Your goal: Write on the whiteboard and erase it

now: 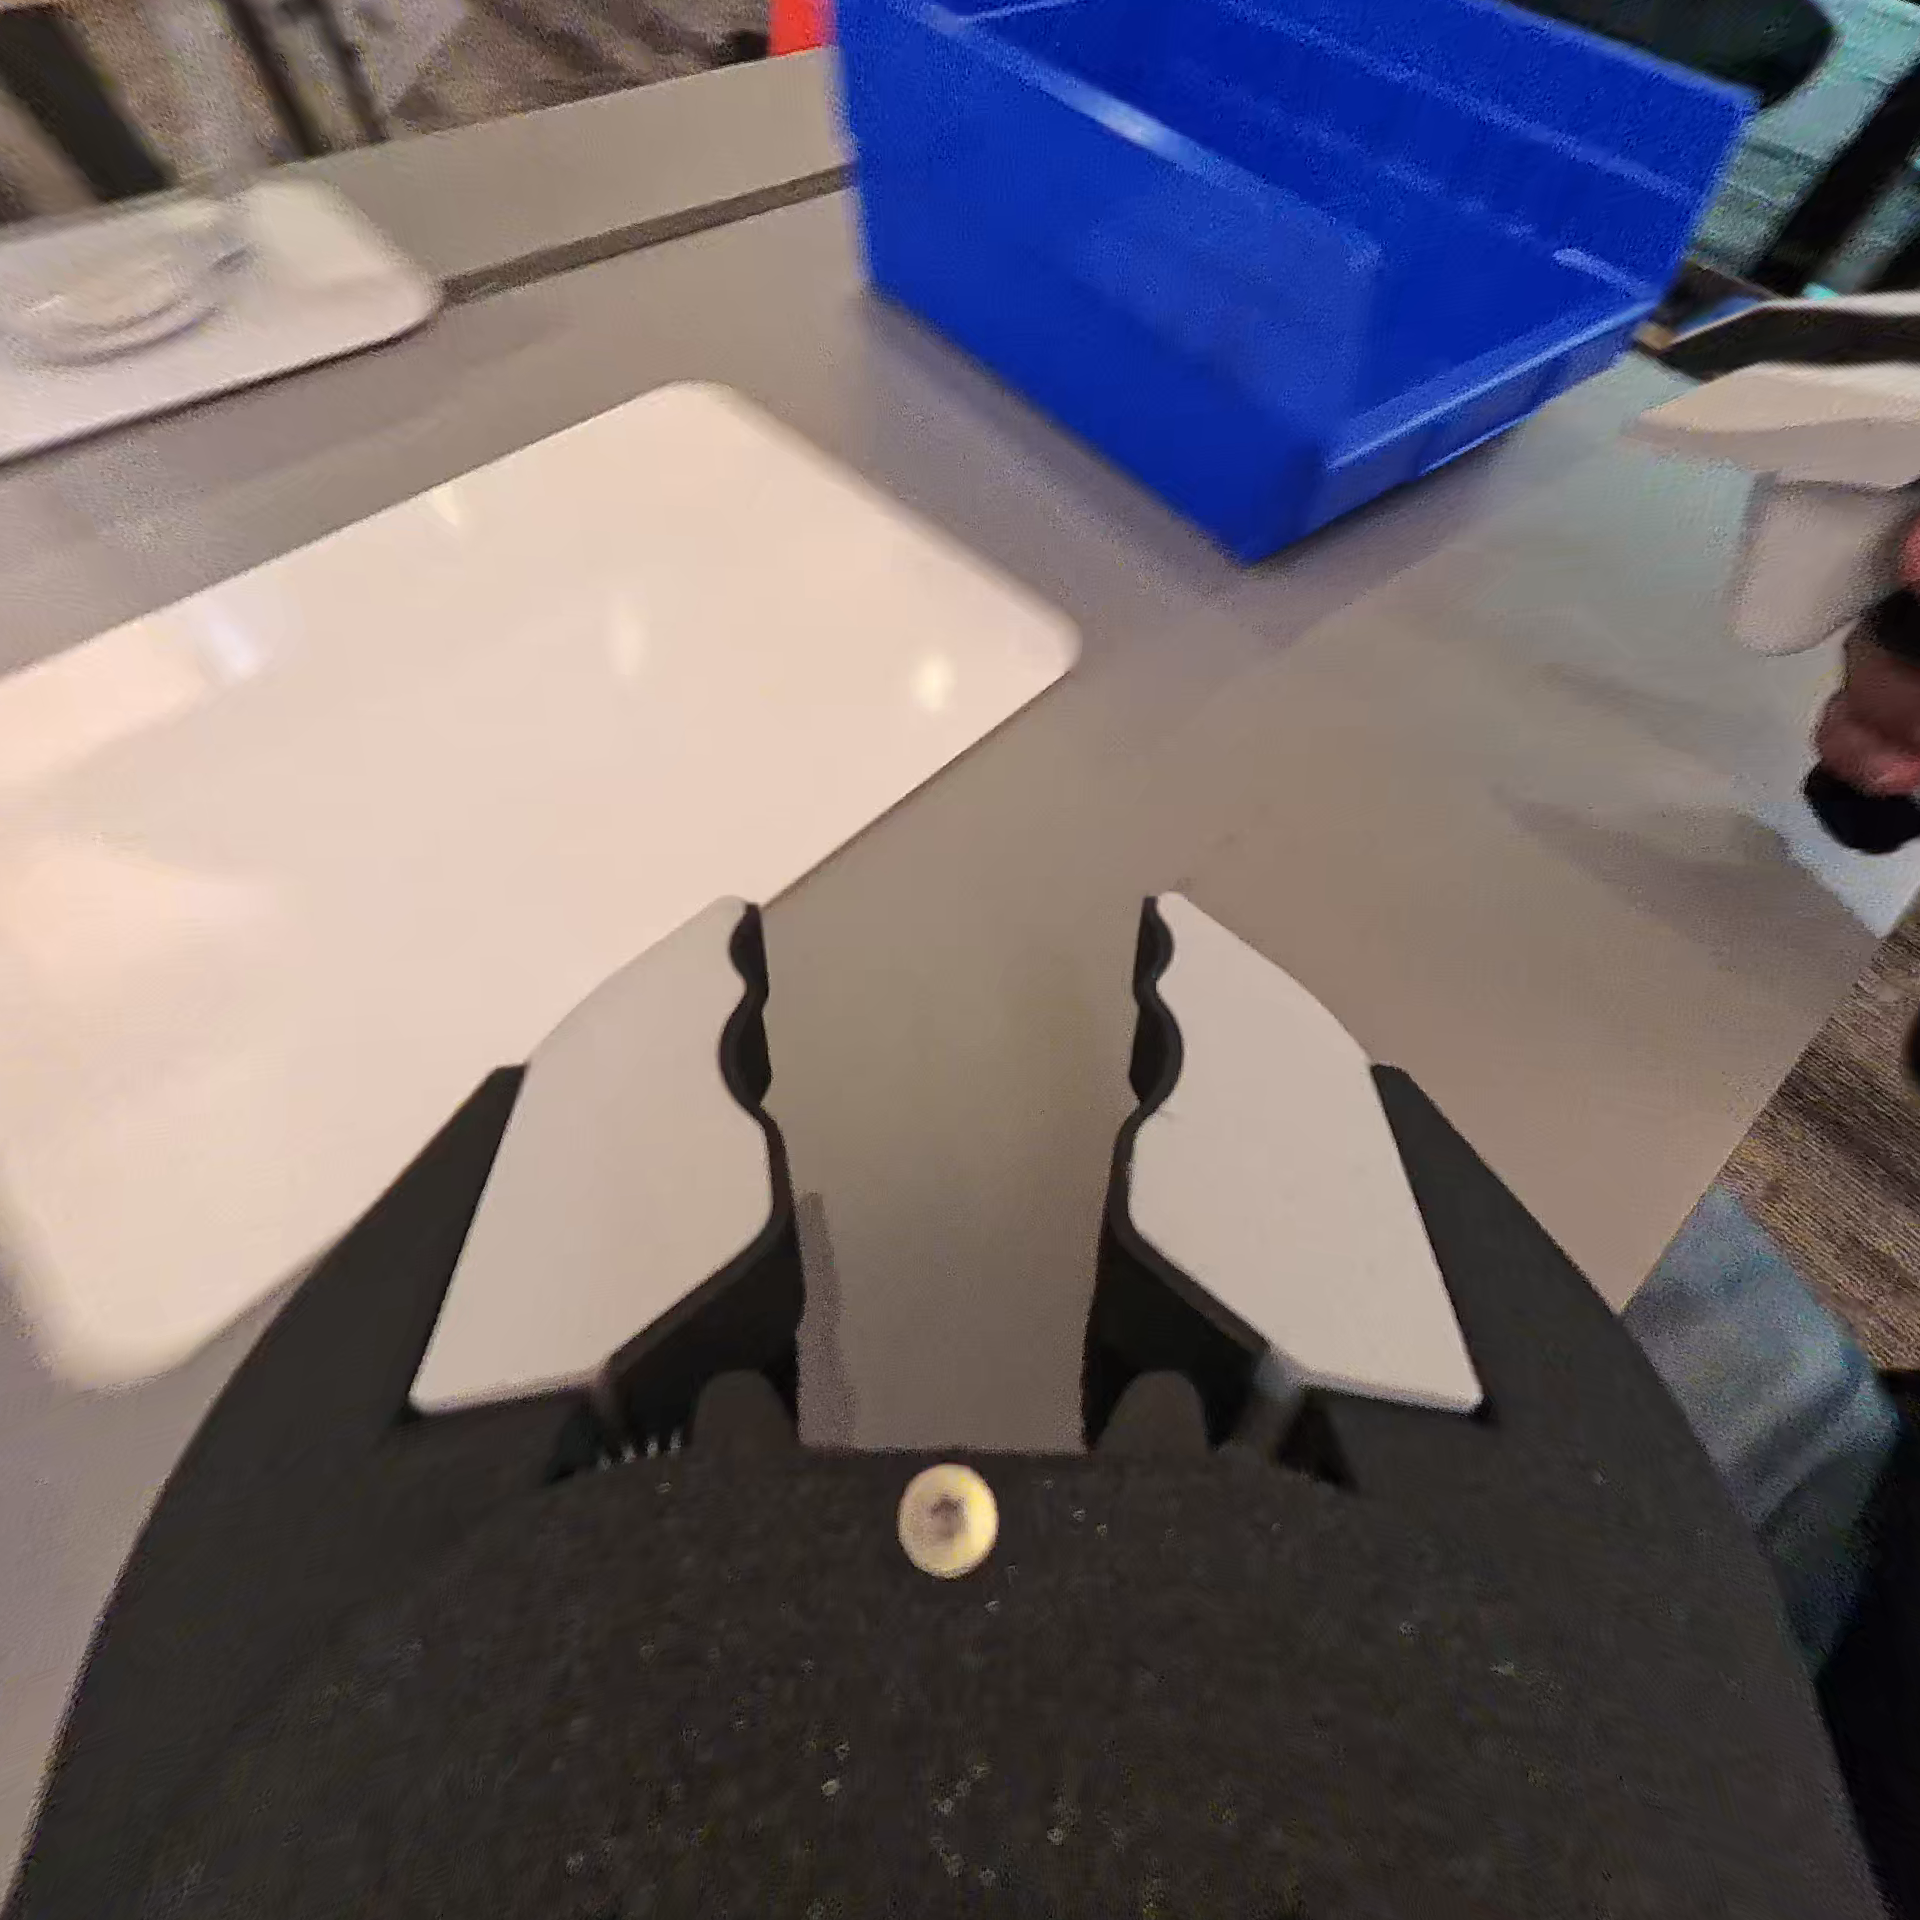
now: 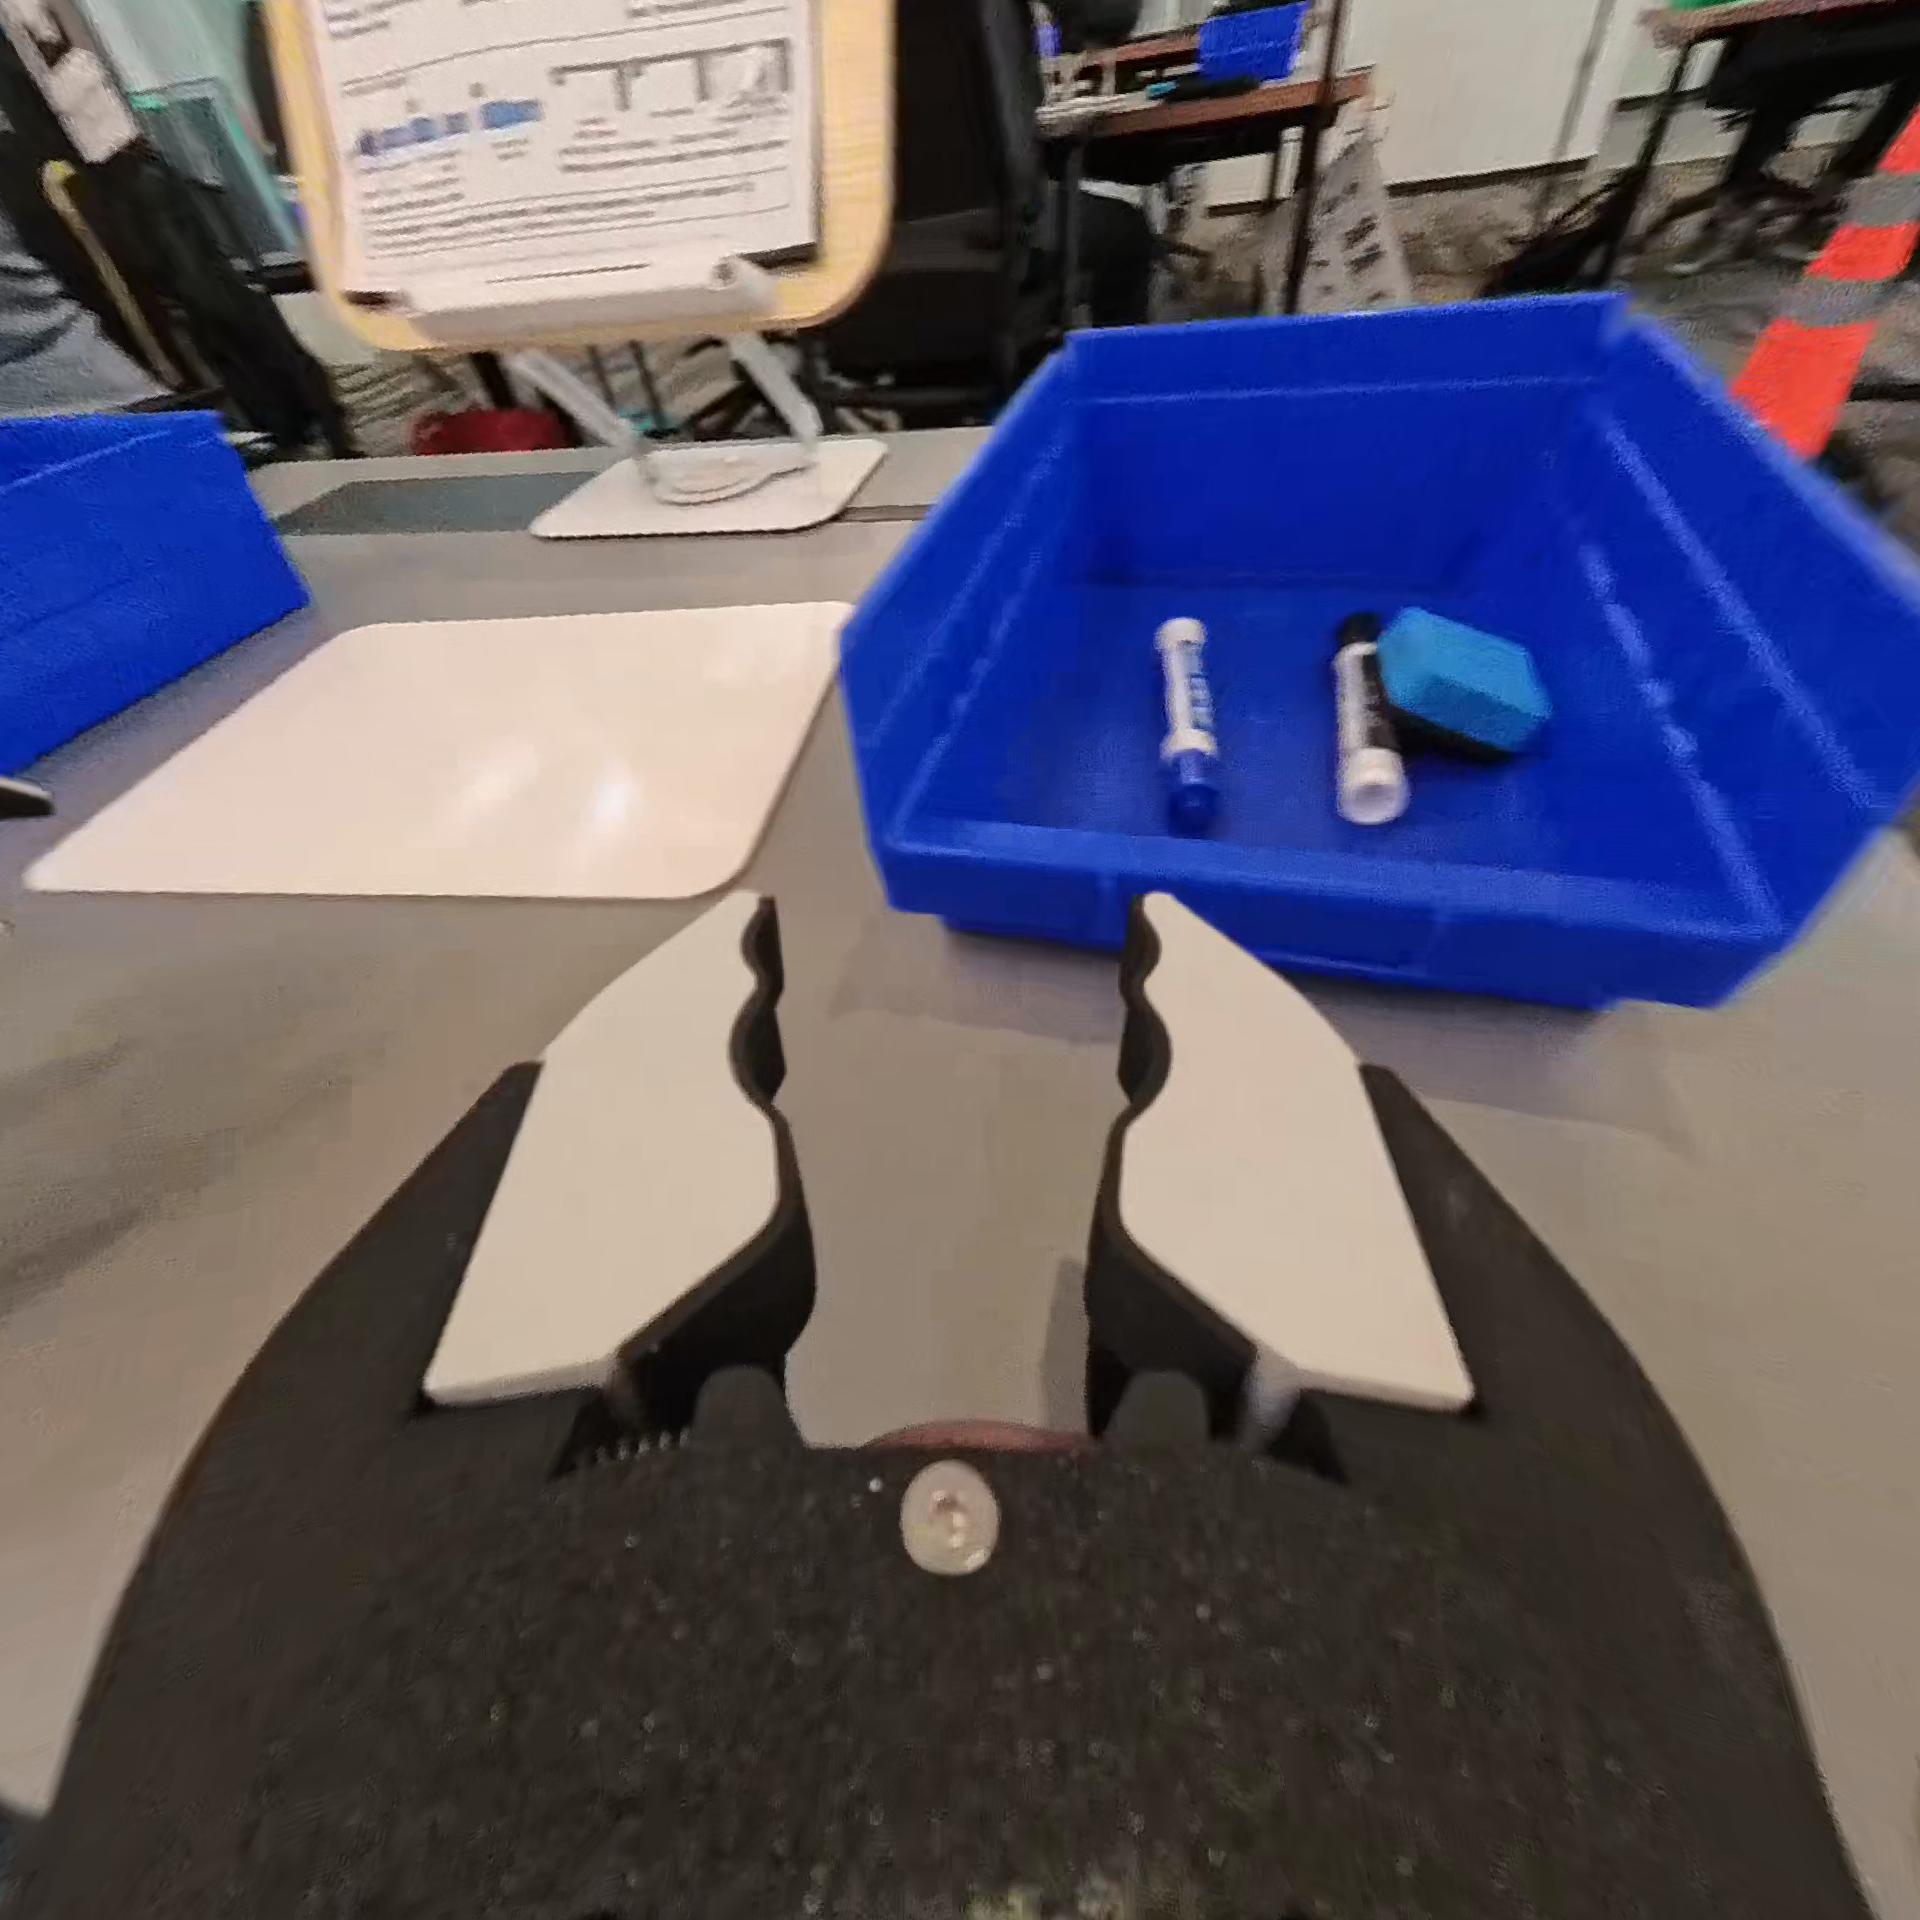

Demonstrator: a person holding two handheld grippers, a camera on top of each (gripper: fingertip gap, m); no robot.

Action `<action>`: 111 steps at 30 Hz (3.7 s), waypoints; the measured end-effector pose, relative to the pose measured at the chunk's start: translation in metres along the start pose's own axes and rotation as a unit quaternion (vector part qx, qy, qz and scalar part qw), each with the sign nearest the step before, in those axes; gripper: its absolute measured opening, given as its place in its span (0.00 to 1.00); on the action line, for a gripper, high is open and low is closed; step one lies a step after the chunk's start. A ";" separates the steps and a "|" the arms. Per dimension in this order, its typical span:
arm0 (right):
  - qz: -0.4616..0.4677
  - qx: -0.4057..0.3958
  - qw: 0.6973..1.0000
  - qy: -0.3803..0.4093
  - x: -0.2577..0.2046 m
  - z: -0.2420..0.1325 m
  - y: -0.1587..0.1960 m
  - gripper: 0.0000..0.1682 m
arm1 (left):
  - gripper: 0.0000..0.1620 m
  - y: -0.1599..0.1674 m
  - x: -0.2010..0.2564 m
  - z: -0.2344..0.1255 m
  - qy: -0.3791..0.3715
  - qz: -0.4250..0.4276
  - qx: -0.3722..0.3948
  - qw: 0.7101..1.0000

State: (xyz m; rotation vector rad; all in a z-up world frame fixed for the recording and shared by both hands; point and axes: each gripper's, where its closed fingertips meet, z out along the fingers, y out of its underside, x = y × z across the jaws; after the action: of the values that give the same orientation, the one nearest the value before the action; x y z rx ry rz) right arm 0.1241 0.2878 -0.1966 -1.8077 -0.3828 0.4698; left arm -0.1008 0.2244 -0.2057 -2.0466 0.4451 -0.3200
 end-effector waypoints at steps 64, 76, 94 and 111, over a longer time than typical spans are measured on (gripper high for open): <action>-0.192 0.004 0.958 -0.212 -0.240 -0.005 0.033 0.23 | 0.36 0.050 -0.102 -0.209 0.004 -0.227 0.158 0.961; -0.115 -0.006 0.910 -0.398 -0.341 -0.041 0.049 0.26 | 0.23 0.110 -0.434 -0.230 -0.321 -0.214 0.007 0.923; -0.114 -0.093 0.964 -0.222 -0.509 0.073 0.066 0.28 | 0.02 0.191 -0.259 -0.353 -0.397 -0.235 0.033 0.887; -0.157 0.113 0.977 -0.085 -0.389 0.023 -0.136 0.02 | 0.03 -0.034 -0.175 -0.328 -0.381 -0.032 0.216 0.899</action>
State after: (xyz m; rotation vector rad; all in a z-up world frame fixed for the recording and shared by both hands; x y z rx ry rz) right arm -0.2266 0.1557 -0.0245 -1.4577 -0.6936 0.4274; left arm -0.3832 0.0617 -0.0240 -1.5840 -0.1737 0.3294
